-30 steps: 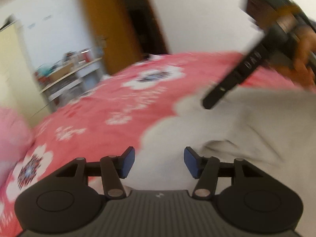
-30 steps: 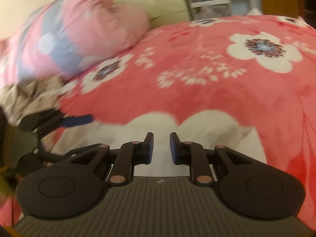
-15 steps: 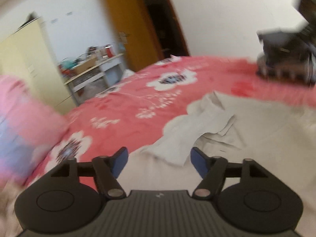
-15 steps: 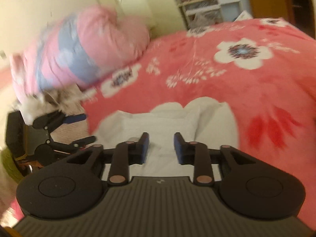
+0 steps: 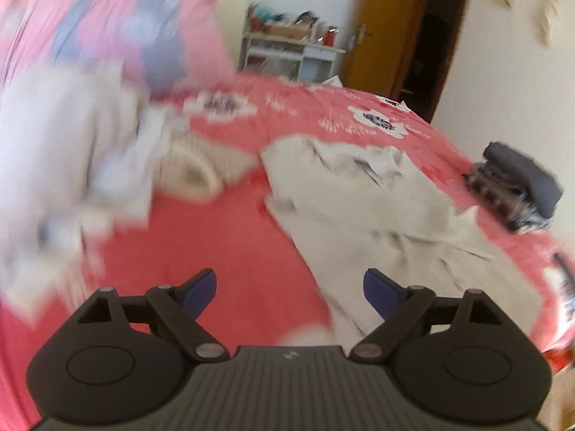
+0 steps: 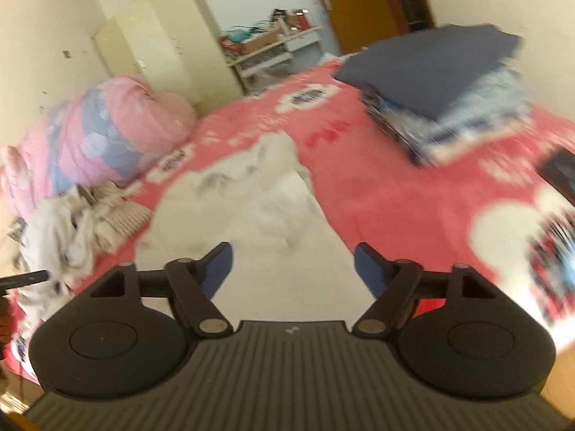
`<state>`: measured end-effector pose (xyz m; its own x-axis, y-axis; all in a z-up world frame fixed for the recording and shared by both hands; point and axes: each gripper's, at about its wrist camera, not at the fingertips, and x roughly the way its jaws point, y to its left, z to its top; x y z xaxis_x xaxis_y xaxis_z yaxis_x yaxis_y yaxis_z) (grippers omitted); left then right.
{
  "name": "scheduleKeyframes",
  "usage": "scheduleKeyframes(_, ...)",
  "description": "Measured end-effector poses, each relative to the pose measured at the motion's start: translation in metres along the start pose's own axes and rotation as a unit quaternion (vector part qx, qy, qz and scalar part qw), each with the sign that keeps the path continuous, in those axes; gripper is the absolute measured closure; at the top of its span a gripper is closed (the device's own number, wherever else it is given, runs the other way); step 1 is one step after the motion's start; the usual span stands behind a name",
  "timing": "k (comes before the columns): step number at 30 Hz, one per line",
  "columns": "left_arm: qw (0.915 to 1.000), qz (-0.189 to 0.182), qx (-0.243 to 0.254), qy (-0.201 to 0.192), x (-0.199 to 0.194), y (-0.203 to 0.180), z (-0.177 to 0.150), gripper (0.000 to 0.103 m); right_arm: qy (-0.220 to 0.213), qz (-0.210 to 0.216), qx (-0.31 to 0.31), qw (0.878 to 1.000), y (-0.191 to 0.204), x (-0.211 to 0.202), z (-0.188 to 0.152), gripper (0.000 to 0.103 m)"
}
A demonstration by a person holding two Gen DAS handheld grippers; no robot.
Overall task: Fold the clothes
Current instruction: 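Raise both open grippers away from the folded white shirt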
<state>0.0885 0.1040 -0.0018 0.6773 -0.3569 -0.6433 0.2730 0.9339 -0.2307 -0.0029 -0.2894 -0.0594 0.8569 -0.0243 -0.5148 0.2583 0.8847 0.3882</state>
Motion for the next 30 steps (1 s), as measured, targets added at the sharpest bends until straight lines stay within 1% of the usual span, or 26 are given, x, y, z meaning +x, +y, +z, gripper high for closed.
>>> scheduleKeyframes(2, 0.9998, 0.003, -0.022, 0.003, -0.007, -0.003, -0.028, 0.012, -0.007, -0.020, -0.010, 1.000, 0.004, -0.011, -0.021, 0.016)
scheduleKeyframes(3, 0.9994, 0.008, -0.032, 0.006, -0.008, -0.006, -0.038, 0.010, -0.015, -0.034, -0.018, 0.999, 0.008, -0.016, -0.028, 0.015)
scheduleKeyframes(5, 0.9979, 0.002, -0.063, 0.014, -0.007, -0.012, -0.057, 0.006, -0.030, -0.050, -0.025, 0.998, 0.016, -0.025, -0.037, 0.013)
scheduleKeyframes(7, 0.9958, -0.020, -0.087, 0.024, -0.007, -0.014, -0.075, 0.004, -0.054, -0.058, -0.028, 0.997, 0.023, -0.035, -0.043, 0.002)
scheduleKeyframes(9, 0.9954, -0.018, -0.090, 0.028, -0.008, -0.021, -0.088, 0.003, -0.083, -0.060, -0.040, 0.994, 0.029, -0.045, -0.050, 0.001)
scheduleKeyframes(11, 0.9954, -0.014, -0.089, 0.032, -0.010, -0.029, -0.098, 0.002, -0.101, -0.058, -0.056, 0.992, 0.033, -0.054, -0.055, 0.001)
scheduleKeyframes(13, 0.9961, -0.019, -0.079, 0.035, -0.012, -0.038, -0.105, 0.001, -0.112, -0.053, -0.064, 0.990, 0.035, -0.058, -0.059, 0.001)
scheduleKeyframes(15, 0.9979, -0.014, -0.054, 0.031, -0.014, -0.048, -0.109, 0.000, -0.114, -0.048, -0.066, 0.990, 0.036, -0.062, -0.065, 0.001)
scheduleKeyframes(17, 0.9990, 0.002, -0.037, 0.024, -0.012, -0.059, -0.110, 0.000, -0.109, -0.048, -0.061, 0.991, 0.035, -0.065, -0.071, 0.001)
scheduleKeyframes(20, 0.9991, 0.031, -0.016, 0.022, -0.004, -0.070, -0.114, 0.000, -0.110, -0.060, -0.056, 0.991, 0.033, -0.068, -0.082, 0.001)
scheduleKeyframes(22, 0.9986, 0.049, -0.005, 0.020, 0.000, -0.075, -0.115, 0.000, -0.107, -0.077, -0.064, 0.989, 0.031, -0.069, -0.087, 0.001)
scheduleKeyframes(24, 0.9987, 0.047, -0.007, 0.015, 0.004, -0.076, -0.114, 0.000, -0.106, -0.103, -0.084, 0.985, 0.029, -0.069, -0.091, 0.001)
scheduleKeyframes(26, 0.9988, 0.047, -0.010, 0.011, 0.009, -0.077, -0.113, 0.000, -0.108, -0.113, -0.103, 0.982, 0.026, -0.068, -0.096, 0.001)
scheduleKeyframes(28, 0.9986, 0.049, -0.013, 0.011, 0.014, -0.077, -0.109, 0.002, -0.106, -0.108, -0.111, 0.982, 0.021, -0.067, -0.098, 0.001)
scheduleKeyframes(30, 0.9986, 0.049, -0.017, 0.012, 0.019, -0.076, -0.107, 0.007, -0.099, -0.104, -0.109, 0.984, 0.016, -0.063, -0.099, 0.001)
